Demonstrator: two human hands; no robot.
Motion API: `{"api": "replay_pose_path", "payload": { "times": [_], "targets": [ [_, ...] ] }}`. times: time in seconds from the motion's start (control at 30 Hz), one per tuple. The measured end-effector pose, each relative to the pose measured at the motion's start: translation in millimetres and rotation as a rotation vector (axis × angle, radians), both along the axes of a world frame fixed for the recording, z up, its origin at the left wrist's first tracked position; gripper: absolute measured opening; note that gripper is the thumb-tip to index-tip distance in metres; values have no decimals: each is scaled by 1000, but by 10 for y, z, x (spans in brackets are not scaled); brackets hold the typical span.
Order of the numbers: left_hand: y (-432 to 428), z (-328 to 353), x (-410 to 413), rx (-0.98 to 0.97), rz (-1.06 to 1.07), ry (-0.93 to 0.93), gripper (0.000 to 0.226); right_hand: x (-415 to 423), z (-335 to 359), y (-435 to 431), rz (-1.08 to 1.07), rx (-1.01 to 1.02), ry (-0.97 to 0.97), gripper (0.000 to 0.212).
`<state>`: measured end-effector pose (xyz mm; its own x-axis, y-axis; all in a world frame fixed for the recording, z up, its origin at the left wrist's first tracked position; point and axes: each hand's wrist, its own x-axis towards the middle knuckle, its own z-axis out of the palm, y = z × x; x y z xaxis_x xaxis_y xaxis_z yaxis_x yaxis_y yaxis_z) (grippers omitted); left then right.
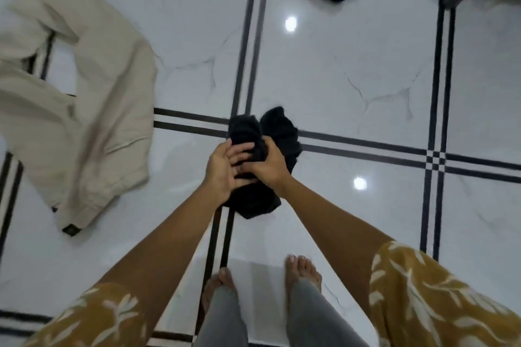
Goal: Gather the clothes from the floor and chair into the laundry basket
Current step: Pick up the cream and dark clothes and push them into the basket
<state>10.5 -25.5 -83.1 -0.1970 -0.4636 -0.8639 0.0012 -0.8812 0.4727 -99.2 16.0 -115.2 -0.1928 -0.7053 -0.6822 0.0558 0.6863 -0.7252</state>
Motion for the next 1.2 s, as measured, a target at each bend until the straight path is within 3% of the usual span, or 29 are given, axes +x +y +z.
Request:
{"api": "replay_pose_path", "payload": {
  "times": [0.1, 0.17, 0.23, 0.3, 0.37, 0.43, 0.57, 0.67, 0.73, 0.83, 0.9, 0.97, 1.0, 1.07, 1.2],
  "targets": [
    [-390, 620, 507, -572, 63, -389, 34, 396, 763, -528, 160, -114, 42, 47],
    [-619, 841, 775, -800, 152, -649, 26, 716, 1134, -913, 290, -206, 125, 43],
    [-973, 1063, 1106, -812, 241, -860, 12, 1076, 1512, -1374, 350, -287, 232, 42],
    [-1345, 1155, 1583, -687, 257, -1045, 17, 1453, 1811, -1886, 356, -287, 310, 42],
    [-1575, 1109, 2083, -550, 13, -1157, 37, 1747, 1958, -2300, 351, -252, 354, 39],
    [-1781, 1014, 2486, -380, -277, -1145, 71, 1962, 1958, -2654, 358, -226, 402, 35],
    [-2199, 685, 3006, -198, -408, -1013, 123, 2374, 1569, -3247, 388, -153, 541, 36],
    [-2325, 187, 3211, -152, -439, -997, 142, 2602, 1014, -3486, 438, -155, 592, 34],
    [-2456, -257, 3229, -162, -354, -1002, 144, 2694, 547, -3555, 491, -148, 593, 38],
    [-2634, -954, 3332, -235, -200, -1176, 137, 2793, -78, -3655, 527, -90, 594, 49],
    [-2690, -1339, 3321, -44, -338, -1021, 136, 2828, -463, -3713, 542, -49, 597, 56],
    [-2717, -1539, 3262, -3, -347, -995, 104, 2861, -687, -3748, 546, -42, 537, 56],
    [-2737, -1600, 3187, -96, -303, -992, 74, 2873, -727, -3781, 536, -42, 501, 53],
    [-2704, -1398, 2945, -382, -150, -806, 24, 2844, -595, -3763, 471, -6, 414, 42],
    [-2986, -235, 2643, -640, -79, -582, 20, 2579, 313, -3885, 242, -51, 294, 34]
  ]
}}
